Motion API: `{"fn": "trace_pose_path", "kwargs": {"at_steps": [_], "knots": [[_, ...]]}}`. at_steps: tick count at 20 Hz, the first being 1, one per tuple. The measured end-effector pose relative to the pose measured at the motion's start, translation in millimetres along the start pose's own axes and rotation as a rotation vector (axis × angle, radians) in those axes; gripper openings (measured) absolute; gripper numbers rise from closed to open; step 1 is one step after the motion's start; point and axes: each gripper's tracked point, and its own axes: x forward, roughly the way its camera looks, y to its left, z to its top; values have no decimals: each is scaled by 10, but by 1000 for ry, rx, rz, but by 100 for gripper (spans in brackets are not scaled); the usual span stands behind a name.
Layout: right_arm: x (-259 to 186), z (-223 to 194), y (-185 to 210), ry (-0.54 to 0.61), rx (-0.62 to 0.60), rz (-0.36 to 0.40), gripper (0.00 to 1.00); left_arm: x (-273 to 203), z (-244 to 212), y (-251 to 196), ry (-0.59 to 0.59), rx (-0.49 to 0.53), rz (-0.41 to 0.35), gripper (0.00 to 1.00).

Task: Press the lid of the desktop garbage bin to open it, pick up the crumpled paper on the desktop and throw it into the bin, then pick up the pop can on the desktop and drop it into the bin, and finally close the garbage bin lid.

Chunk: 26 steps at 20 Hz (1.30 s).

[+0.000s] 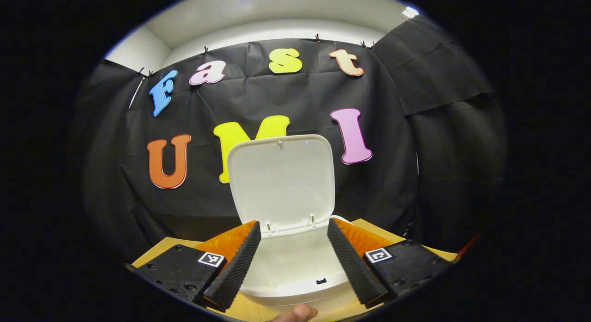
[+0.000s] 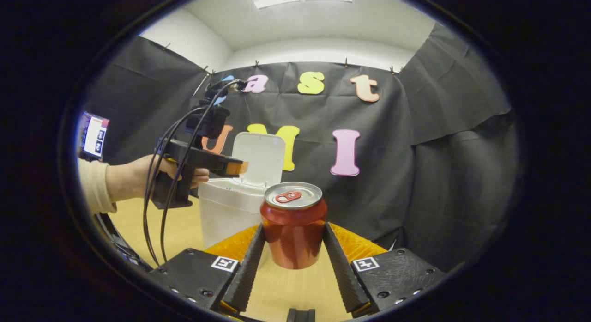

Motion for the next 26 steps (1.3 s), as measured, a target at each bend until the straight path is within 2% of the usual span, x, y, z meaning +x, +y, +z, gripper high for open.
{"fn": "trace_pose_path", "kwargs": {"at_steps": [6,7,10,13,16,19,23,26], "knots": [[2,-4,116,7,12,12,75,-399,-65,-116,41,-13,-45,97],[7,-16,146,11,14,16,75,-487,-138,-166,61,-32,-79,97],[21,-37,231,24,17,15,75,-743,-202,28,53,-79,-58,97],[33,-17,324,33,67,9,75,-1041,-248,150,51,-130,-79,97],[81,33,475,27,69,29,75,-1372,-331,506,39,-112,-36,97],[168,55,455,61,33,0,75,-1686,-475,838,45,-141,5,97],[318,248,535,61,-39,1,75,-2096,-578,1380,37,-92,140,97],[408,405,675,75,-43,40,75,-2193,-709,1483,73,-88,156,97]]}}
